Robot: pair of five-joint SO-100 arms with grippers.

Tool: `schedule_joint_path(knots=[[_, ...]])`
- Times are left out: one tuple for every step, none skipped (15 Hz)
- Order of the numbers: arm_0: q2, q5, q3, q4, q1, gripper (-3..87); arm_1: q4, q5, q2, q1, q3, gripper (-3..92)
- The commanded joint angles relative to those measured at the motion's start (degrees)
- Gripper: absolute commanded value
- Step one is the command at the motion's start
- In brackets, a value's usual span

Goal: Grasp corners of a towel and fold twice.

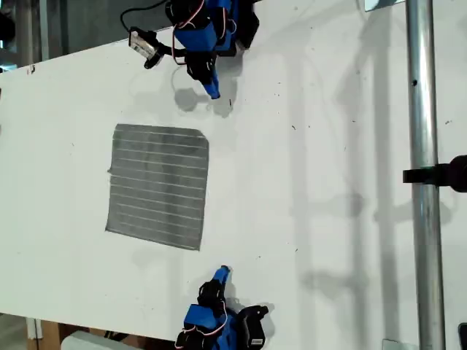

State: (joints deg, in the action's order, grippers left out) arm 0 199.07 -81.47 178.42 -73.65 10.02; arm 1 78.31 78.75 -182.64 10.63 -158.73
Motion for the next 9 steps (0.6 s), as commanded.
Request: schedule_joint_path(knots=[[0.0, 0.0, 0.4, -0.3, 0.6, -2.6, -2.9, -7.8, 15.5, 3.1, 16.3, -0.3], [0.0, 0.0, 0.4, -0.3, 0.6, -2.6, -3.3, -12.0, 26.4, 4.2, 25.0, -0.3], [0.0, -0.1, 0.4, -0.3, 0.6, -2.6, -3.7, -16.4, 37.1, 5.1, 33.8, -0.3], [0.0, -0.1, 0.4, -0.3, 0.7, -2.6, -4.1, -21.0, 46.8, 6.2, 42.1, -0.3], [0.0, -0.1, 0.4, -0.3, 0.7, -2.6, -4.4, -25.6, 55.0, 7.7, 49.1, -0.3], [0.0, -0.2, 0.4, -0.3, 0.7, -2.6, -4.6, -30.1, 61.6, 9.4, 54.4, -0.3], [0.0, -0.3, 0.4, -0.3, 0.6, -2.6, -3.3, -34.9, 67.5, 10.8, 59.6, 3.2], [0.0, -0.3, 0.4, -0.3, 0.6, -2.6, 0.7, -38.0, 74.0, 12.4, 66.2, 15.7], [0.0, -0.3, 0.4, -0.3, 0.6, -2.6, 5.0, -41.8, 80.9, 13.9, 73.0, 23.9]])
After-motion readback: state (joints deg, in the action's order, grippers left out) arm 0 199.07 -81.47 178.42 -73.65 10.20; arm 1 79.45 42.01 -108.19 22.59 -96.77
